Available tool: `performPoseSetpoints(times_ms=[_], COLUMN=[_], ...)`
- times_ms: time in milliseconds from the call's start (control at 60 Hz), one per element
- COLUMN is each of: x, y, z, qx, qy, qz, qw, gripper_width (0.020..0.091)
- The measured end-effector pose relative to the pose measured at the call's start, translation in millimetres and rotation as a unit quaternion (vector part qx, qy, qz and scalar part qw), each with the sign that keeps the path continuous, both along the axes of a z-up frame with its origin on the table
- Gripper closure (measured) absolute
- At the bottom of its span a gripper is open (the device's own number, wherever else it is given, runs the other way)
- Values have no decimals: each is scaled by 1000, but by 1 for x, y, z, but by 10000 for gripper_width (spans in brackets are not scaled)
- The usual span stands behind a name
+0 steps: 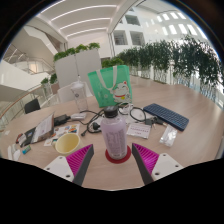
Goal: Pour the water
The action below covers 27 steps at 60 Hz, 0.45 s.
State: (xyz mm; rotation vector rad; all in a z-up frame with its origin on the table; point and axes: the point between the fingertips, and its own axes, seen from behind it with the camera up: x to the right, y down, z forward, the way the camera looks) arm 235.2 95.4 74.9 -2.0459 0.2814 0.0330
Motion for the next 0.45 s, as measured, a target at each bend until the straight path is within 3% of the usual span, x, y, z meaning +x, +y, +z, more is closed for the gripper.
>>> performPoseSetpoints(times_ms=[233, 450], x=[-60, -134], y=[-140, -254], z=[87, 141], qx=[7, 13], qy=[-49, -67], qz=[-42, -68], qw=[998, 995], gripper_width=[268, 271])
